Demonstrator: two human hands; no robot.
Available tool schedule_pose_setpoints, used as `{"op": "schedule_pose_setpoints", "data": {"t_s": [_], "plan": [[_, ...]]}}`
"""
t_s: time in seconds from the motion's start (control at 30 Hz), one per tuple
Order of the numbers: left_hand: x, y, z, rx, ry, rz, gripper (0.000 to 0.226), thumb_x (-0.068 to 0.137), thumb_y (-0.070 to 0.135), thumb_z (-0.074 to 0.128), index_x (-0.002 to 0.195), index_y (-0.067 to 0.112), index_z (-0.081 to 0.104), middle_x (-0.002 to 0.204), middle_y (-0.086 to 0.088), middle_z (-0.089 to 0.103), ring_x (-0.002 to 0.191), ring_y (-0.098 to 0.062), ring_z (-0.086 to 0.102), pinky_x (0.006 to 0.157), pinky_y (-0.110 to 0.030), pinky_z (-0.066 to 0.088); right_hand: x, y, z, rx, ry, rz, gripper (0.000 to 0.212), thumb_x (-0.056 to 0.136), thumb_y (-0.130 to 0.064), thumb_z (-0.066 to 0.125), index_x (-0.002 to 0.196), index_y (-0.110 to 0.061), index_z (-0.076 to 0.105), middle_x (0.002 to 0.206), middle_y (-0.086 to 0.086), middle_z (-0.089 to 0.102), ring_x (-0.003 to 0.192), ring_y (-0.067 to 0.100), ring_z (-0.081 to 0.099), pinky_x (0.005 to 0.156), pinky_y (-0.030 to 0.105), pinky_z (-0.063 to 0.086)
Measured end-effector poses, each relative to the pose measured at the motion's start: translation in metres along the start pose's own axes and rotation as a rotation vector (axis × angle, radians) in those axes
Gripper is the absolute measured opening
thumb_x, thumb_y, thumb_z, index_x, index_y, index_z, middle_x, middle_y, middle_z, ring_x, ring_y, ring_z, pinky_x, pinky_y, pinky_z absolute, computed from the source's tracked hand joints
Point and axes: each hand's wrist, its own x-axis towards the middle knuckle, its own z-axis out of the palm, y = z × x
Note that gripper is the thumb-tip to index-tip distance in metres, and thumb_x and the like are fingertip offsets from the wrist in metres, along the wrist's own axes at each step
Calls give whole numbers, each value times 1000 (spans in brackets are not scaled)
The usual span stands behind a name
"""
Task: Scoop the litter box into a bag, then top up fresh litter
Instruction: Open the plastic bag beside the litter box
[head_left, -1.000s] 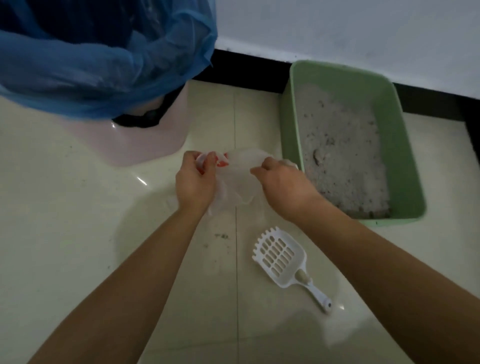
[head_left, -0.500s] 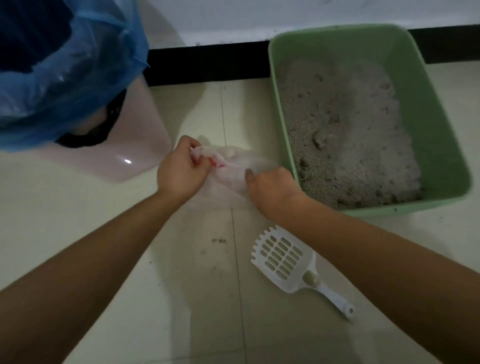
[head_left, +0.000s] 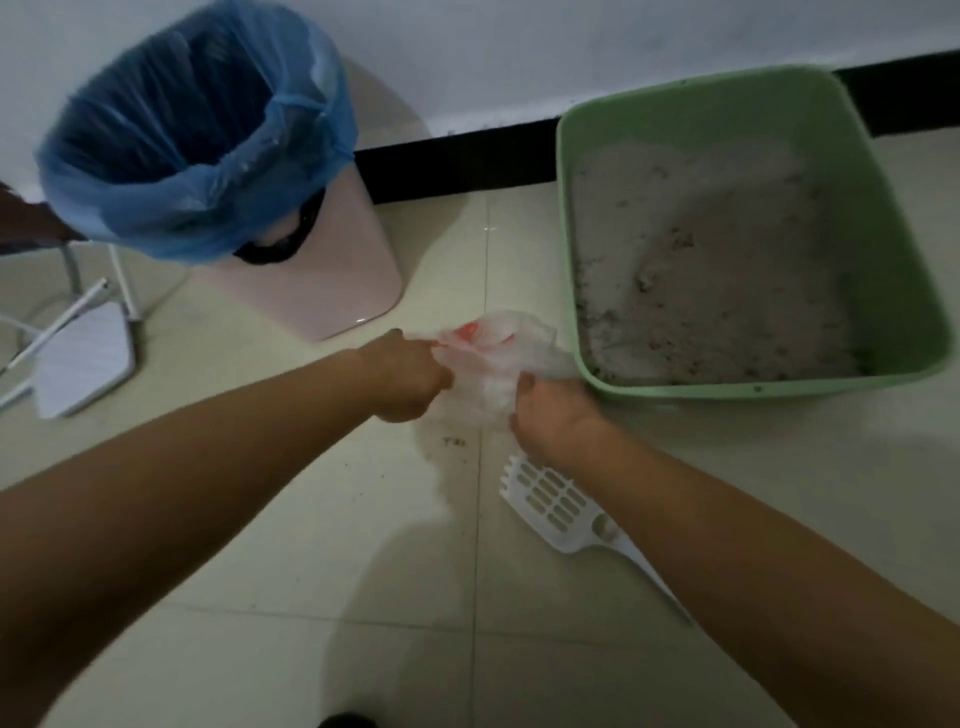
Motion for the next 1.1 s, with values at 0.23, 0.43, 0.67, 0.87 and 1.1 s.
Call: {"op": "schedule_pose_setpoints", "data": {"t_s": [0.23, 0.43, 0.67, 0.87, 1.1], "plan": [[-16, 17, 5, 131, 49, -359, 22, 93, 23, 40, 95, 24, 62, 72, 5, 56, 73, -18, 51, 101, -46, 28, -32, 14, -26, -87, 80, -189, 32, 103, -20, 40, 134, -22, 49, 119, 6, 60, 107, 27, 59, 68, 37, 40], [-9, 20, 31, -3, 136, -359, 79, 76, 63, 59, 136, 17, 38, 127, -5, 57, 118, -25, 49, 103, -46, 31, -43, 6, -34, 82, 229, -18, 28, 93, -10, 57, 121, -13, 62, 117, 10, 60, 101, 26, 63, 71, 33, 45], [-10, 17, 63, -158, 60, -273, 132, 65, 64, 74, 150, 23, -19, 158, -15, -1, 145, -35, 5, 113, -55, 18, -37, 2, -13, 304, 91, -42, 96, 82, 2, 65, 157, -13, 8, 160, 12, 12, 140, 31, 33, 111, 40, 39], [-6, 6, 75, -331, -26, -174, 120, 73, 45, 74, 150, 32, -17, 161, -7, 2, 147, -29, 6, 114, -56, 14, -24, 3, -11, 670, 272, 223, 41, 103, -35, 36, 137, -15, 45, 110, 15, 65, 87, 27, 59, 71, 34, 48], [-6, -11, 61, -12, 605, -249, 41, 93, 41, 36, 118, 24, 63, 111, -5, 55, 106, -25, 47, 92, -46, 28, -14, -13, -14, 250, 179, 58, 64, 82, -13, 63, 140, -34, 49, 151, 9, 30, 143, 33, 14, 116, 60, -2]]}}
